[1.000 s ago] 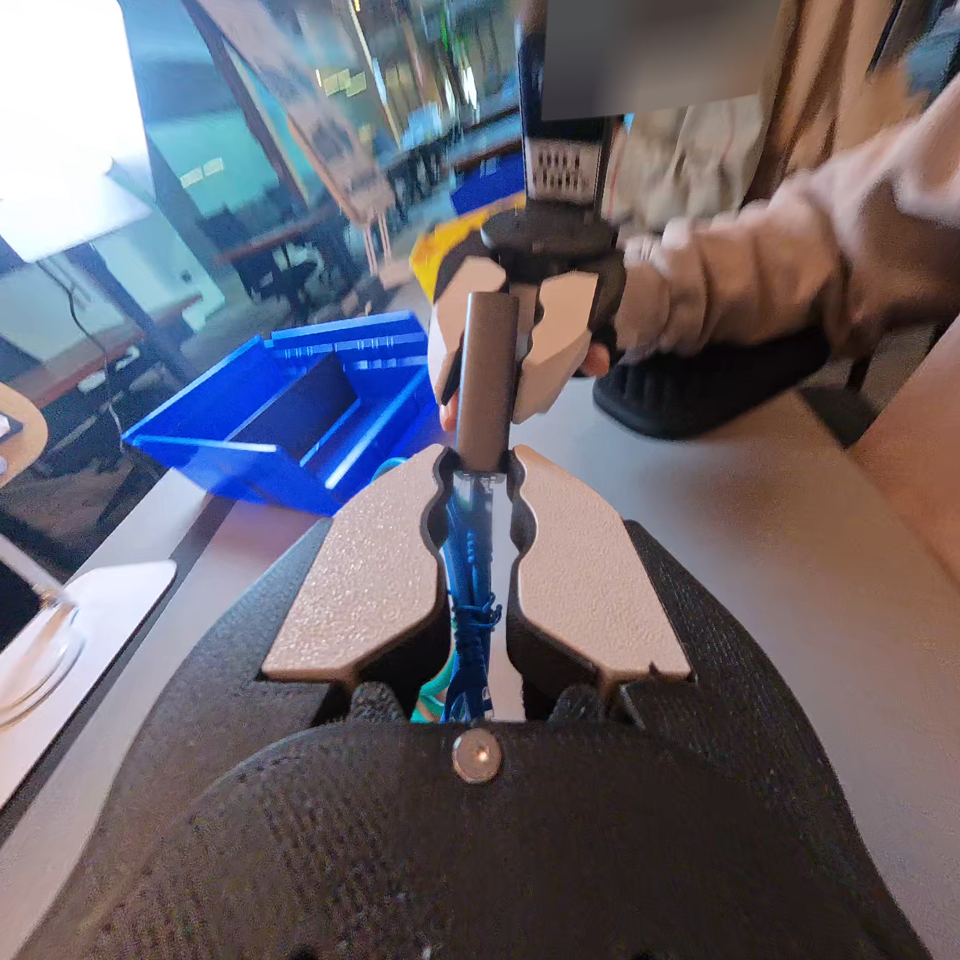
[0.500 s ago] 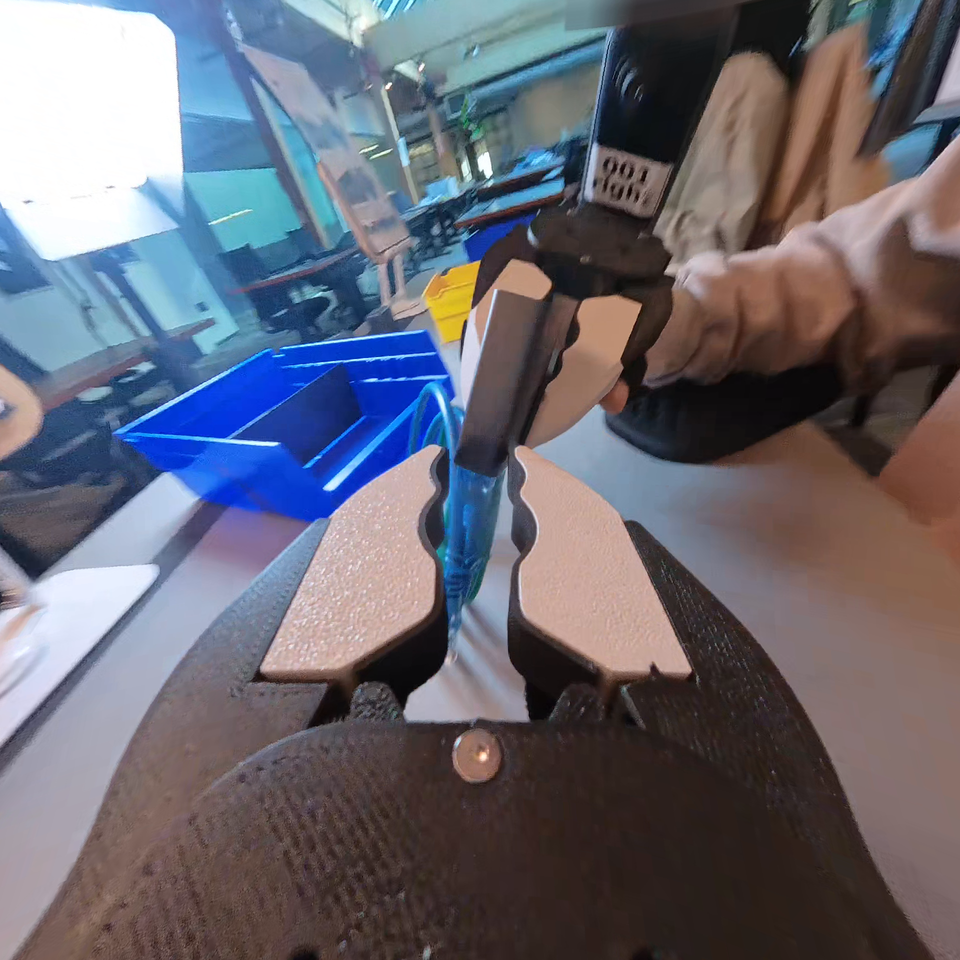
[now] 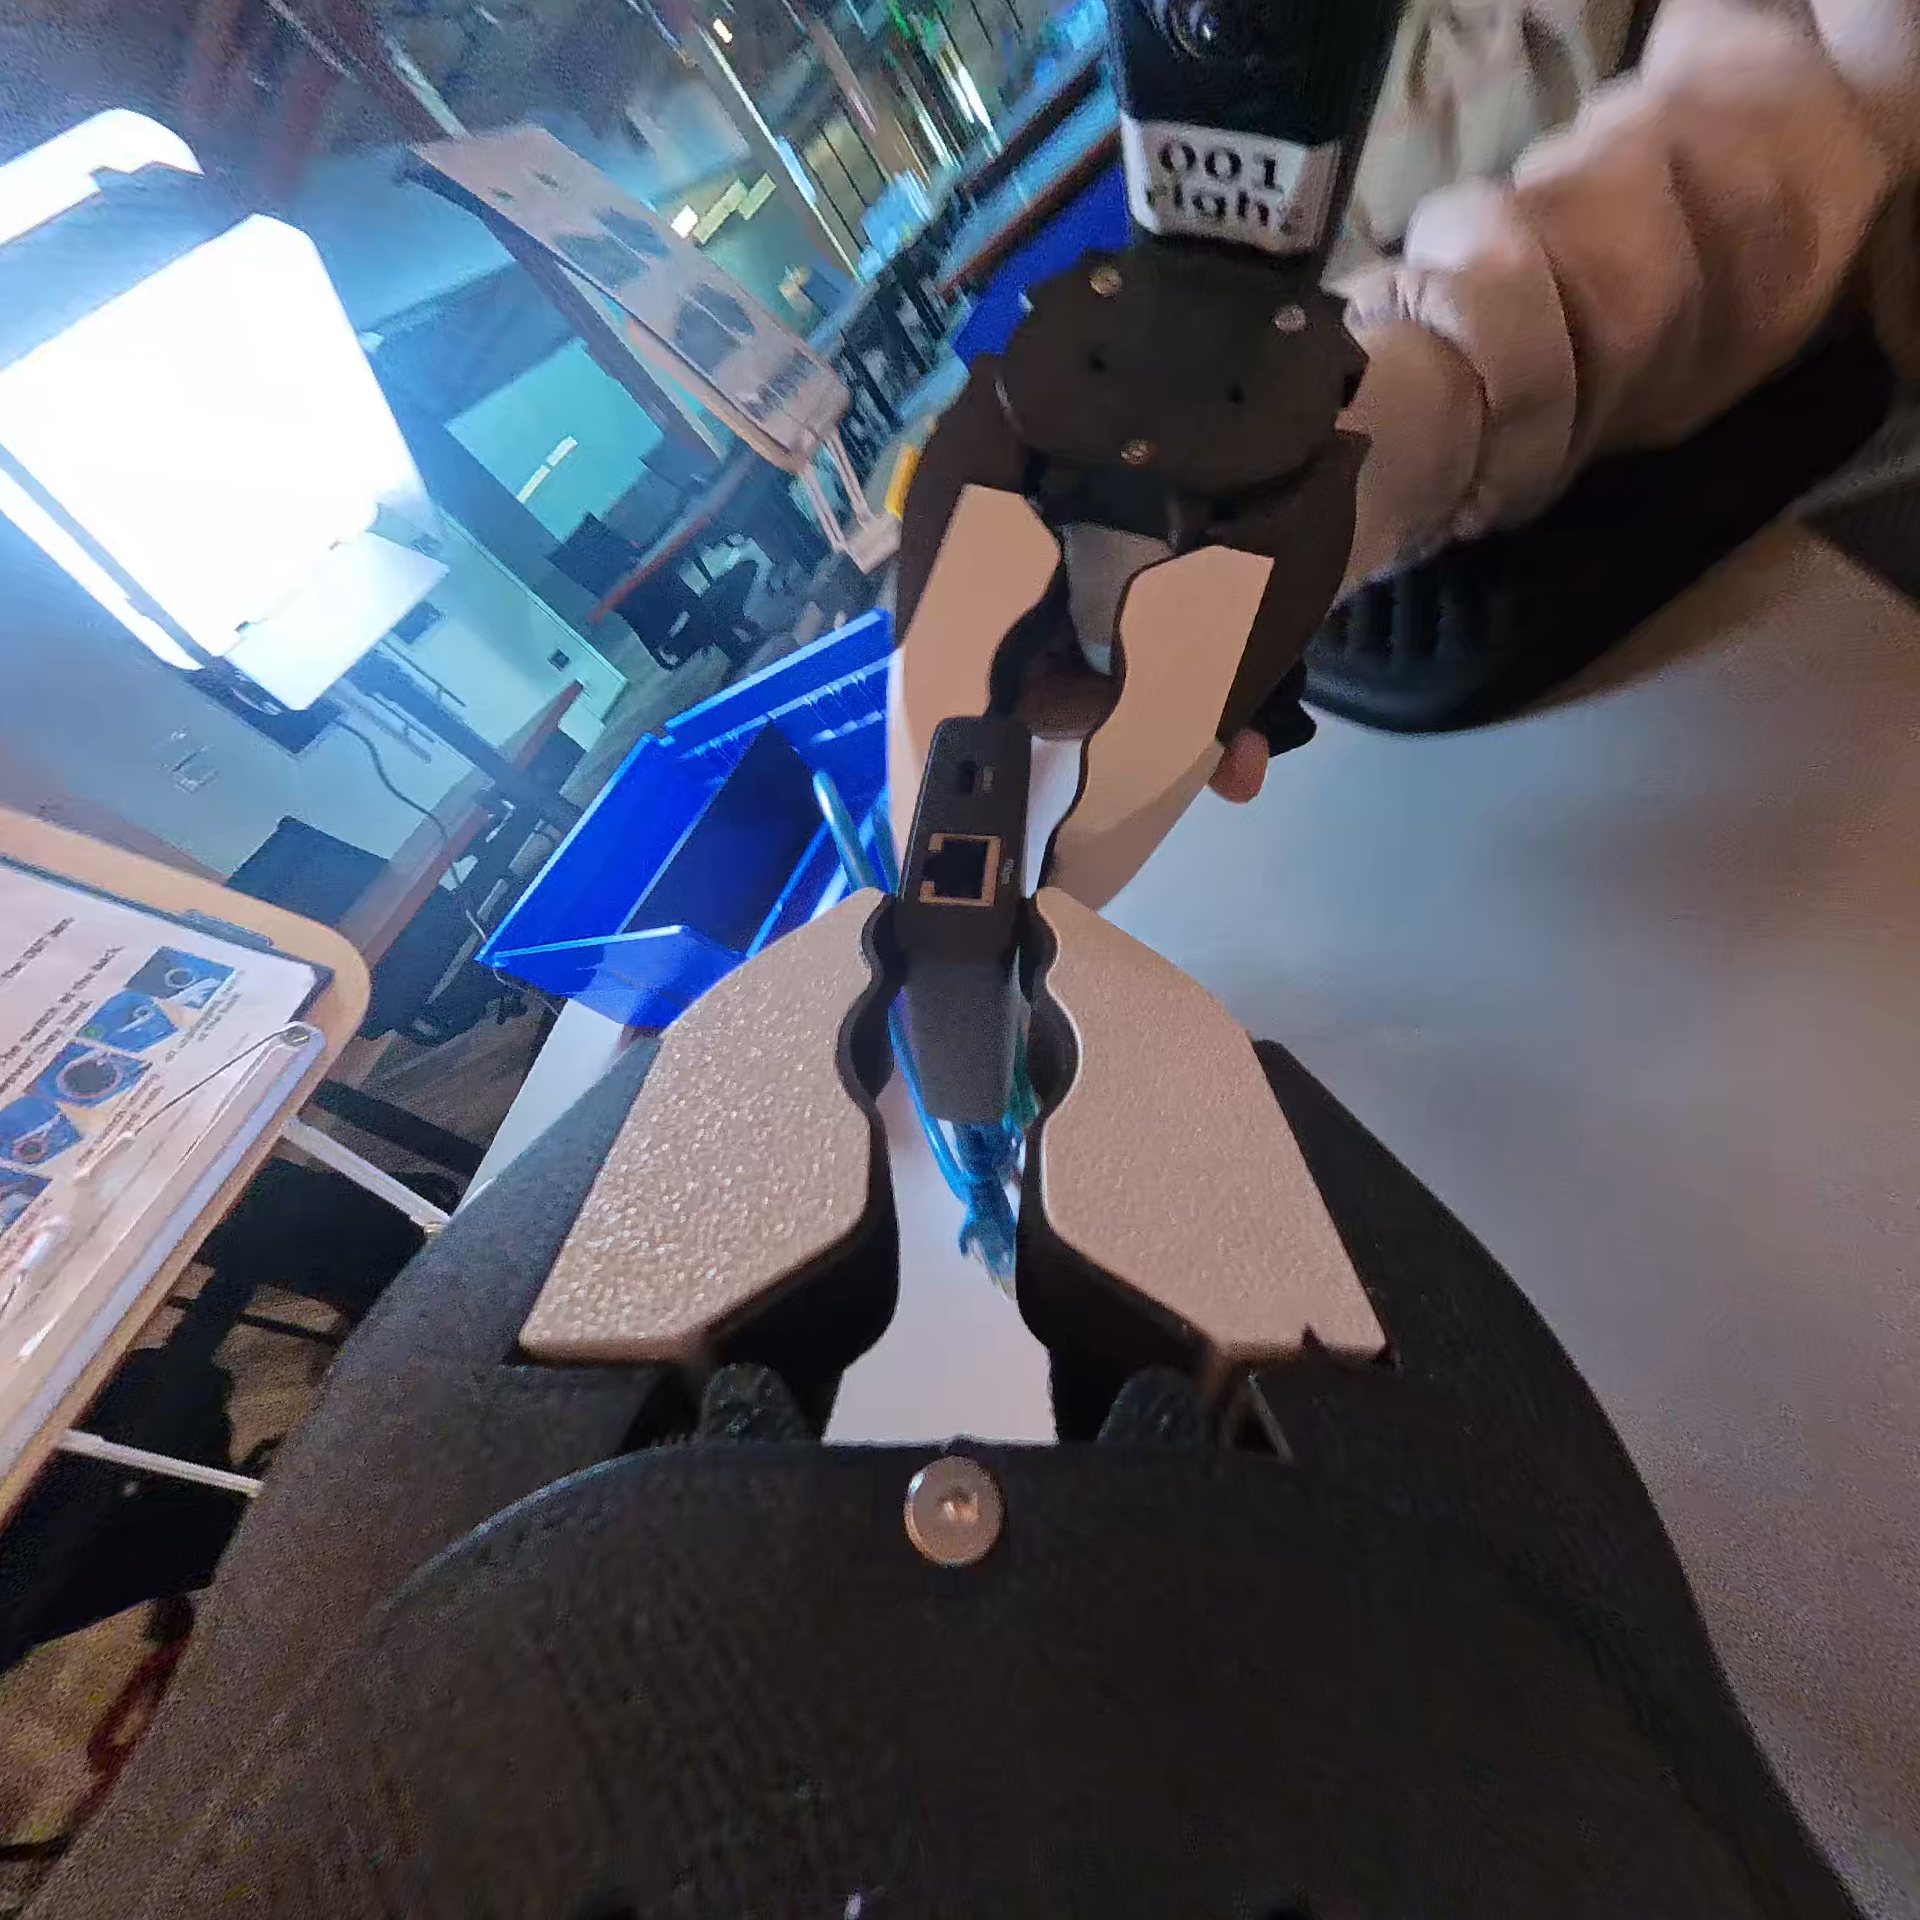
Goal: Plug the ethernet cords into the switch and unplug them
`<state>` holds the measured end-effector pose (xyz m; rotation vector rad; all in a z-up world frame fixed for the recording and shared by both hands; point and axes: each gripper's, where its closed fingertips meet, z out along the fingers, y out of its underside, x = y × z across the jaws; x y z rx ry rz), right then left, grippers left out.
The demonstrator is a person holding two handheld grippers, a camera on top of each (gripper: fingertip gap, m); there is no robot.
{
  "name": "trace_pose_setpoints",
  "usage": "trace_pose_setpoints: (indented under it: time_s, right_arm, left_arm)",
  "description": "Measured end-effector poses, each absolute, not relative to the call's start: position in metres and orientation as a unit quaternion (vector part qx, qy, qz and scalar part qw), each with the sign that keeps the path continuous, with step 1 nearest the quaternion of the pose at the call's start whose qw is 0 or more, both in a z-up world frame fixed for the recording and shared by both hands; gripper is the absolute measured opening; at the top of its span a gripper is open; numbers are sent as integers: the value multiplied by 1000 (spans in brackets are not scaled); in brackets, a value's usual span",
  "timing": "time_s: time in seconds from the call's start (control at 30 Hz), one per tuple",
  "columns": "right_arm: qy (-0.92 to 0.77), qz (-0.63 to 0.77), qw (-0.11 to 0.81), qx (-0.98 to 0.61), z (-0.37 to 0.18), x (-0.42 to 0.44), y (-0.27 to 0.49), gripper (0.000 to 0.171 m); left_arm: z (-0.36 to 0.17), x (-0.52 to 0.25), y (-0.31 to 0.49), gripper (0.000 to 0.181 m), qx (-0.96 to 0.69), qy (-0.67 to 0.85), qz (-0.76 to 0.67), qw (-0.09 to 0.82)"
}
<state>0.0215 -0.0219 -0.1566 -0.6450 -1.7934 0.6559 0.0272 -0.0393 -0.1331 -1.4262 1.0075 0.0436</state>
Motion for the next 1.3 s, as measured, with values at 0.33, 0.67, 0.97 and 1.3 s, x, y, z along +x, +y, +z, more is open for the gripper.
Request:
trace_pose_setpoints:
  time_s: [0.33, 0.67, 0.97, 1.3]
  right_arm:
    - [-738, 438, 389, -336, -176, 26, -22, 28]
    - [-691, 471, 474, -275, -153, -5, -63, 26]
    - [-779, 67, 535, -321, -205, 7, 43, 12]
    - [-775, 53, 562, -284, -190, 13, 31, 15]
  left_arm:
    - [-73, -8, -56, 21, -565, 325, -109, 750]
    - [-48, 43, -74, 20, -490, 349, -200, 773]
    - [-143, -12, -36, 26, -673, 404, 8, 619]
    - [-170, -20, -29, 22, -662, 463, 125, 576]
